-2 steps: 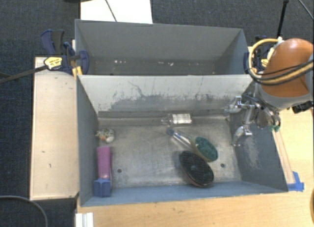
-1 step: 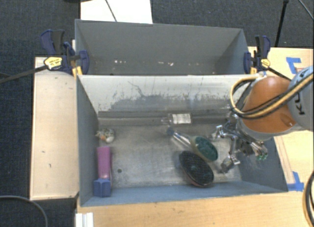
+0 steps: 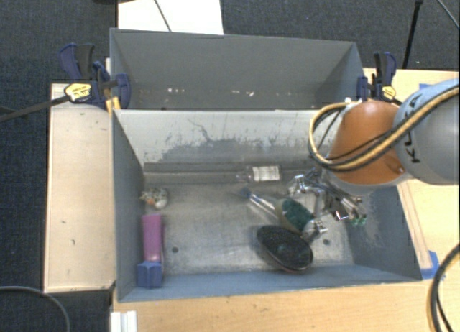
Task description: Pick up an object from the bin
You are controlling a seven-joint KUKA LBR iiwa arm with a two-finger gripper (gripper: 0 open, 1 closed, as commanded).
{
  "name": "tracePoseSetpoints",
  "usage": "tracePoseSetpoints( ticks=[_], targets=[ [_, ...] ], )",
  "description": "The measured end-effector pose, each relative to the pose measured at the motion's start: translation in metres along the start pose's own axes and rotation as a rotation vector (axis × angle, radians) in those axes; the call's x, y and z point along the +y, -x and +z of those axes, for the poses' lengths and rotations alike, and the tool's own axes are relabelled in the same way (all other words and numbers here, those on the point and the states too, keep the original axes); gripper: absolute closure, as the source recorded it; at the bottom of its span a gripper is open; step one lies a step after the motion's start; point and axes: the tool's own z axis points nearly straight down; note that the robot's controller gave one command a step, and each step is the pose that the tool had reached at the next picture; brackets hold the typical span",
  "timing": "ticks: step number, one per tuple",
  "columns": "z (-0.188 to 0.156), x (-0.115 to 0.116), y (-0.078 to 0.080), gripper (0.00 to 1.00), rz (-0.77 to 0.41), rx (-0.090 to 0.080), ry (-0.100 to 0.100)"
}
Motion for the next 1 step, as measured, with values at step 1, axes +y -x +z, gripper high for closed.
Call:
tracePoseSetpoints(
  ticks=[1],
  targets=[
    [-0.0001, -0.0029, -0.0014, 1.00, 0.001, 0.001, -0.002]
  ],
)
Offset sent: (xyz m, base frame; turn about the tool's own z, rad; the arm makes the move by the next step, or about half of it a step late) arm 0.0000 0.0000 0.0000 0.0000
